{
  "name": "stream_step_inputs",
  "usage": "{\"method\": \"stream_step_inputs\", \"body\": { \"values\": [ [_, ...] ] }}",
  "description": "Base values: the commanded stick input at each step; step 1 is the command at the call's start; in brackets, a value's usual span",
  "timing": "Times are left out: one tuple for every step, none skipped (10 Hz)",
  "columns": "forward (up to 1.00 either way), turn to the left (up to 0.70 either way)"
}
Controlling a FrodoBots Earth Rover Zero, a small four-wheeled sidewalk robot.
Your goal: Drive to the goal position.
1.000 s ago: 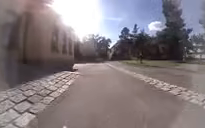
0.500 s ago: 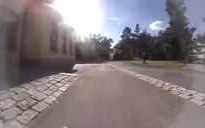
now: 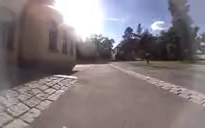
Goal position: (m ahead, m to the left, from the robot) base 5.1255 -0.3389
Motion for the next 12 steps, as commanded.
{"method": "stream_step_inputs", "body": {
  "values": [
    [1.0,0.0],
    [1.0,0.0],
    [1.0,0.0],
    [1.0,0.0],
    [1.0,0.0],
    [1.0,0.0],
    [1.0,0.0],
    [1.0,0.0],
    [1.0,0.0],
    [1.0,0.0],
    [1.0,0.0],
    [1.0,0.0]
  ]
}}
